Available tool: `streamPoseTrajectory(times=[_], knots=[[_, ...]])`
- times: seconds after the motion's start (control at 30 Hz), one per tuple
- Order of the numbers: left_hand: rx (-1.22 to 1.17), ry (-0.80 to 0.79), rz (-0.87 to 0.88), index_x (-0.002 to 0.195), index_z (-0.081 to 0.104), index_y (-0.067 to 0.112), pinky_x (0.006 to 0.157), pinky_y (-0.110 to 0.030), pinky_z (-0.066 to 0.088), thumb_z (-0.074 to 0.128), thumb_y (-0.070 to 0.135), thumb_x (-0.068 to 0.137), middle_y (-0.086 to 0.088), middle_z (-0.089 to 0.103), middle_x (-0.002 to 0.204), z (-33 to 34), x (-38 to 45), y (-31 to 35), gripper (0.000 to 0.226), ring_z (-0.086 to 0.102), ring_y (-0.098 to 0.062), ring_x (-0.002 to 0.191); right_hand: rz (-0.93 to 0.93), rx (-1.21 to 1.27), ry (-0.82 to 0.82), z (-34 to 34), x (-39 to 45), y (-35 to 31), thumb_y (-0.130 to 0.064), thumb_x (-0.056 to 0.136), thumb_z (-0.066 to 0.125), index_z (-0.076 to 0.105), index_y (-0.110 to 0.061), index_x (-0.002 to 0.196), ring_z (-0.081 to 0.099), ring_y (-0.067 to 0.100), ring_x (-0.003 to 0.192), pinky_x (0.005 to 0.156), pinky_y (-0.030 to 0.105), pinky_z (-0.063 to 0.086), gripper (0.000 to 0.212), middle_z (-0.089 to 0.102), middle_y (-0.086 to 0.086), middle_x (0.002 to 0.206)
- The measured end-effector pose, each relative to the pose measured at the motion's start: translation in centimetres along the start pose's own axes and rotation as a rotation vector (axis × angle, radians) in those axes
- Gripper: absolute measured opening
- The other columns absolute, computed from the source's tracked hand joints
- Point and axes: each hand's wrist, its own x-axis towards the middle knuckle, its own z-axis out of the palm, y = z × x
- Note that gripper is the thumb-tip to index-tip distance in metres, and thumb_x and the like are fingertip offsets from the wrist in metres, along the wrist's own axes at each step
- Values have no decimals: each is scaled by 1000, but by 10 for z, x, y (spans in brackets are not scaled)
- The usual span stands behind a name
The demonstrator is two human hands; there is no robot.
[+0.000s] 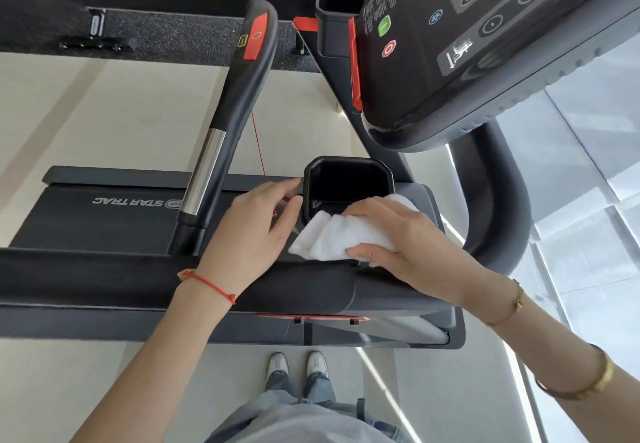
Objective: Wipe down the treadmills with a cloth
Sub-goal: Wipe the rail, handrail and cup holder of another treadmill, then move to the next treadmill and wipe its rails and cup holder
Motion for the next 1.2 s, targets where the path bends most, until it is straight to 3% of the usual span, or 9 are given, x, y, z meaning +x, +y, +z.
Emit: streamPoseTrajectory(times=[0.1,0.27,0.4,0.6,0.8,1.07,1.2], knots=[[35,40,-5,134,58,18,90,-36,54,53,27,97,4,67,114,-10,-14,2,38,63,-8,100,18,39,88,1,2,-8,-33,93,63,54,-19,122,45,-1,97,88,9,33,34,58,-13,108],[80,180,-44,131,60,18,94,-28,51,55,24,96,6,67,115,-34,-42,5,37,63,-6,103,-33,15,157,6,14,-31,-34,92,63,54,-17,122,51,11,102,93,26,37,35,63,-5,112],[137,314,-96,129,62,14,95,-25,51,54,22,95,3,68,114,-59,-73,-1,36,64,-8,102,-133,87,124,18,31,-59,-33,92,65,53,-16,123,50,5,99,86,10,34,37,63,-3,113],[215,515,-246,126,63,14,81,-18,52,56,22,94,2,68,114,-98,-138,-23,34,63,-7,100,-262,163,7,60,58,-112,-38,93,62,50,-22,123,52,2,96,83,15,41,37,61,-11,108],[254,699,-403,122,65,18,85,-17,48,58,21,95,9,67,109,-138,-221,-61,29,62,-6,98,-427,175,-72,113,86,-185,-38,94,62,53,-20,121,48,-2,91,80,-1,33,34,60,-12,105],[336,780,-607,119,67,11,92,-27,48,63,11,93,-1,70,108,-201,-343,-121,26,66,-15,98,-521,227,-288,218,104,-302,-42,94,59,52,-24,118,58,4,93,79,17,45,30,63,-12,104],[336,797,-717,118,68,10,92,-17,44,63,10,92,-2,70,109,-233,-401,-149,26,66,-15,98,-518,261,-347,270,105,-356,-42,93,60,52,-26,114,60,4,89,78,22,46,27,63,-11,100]])
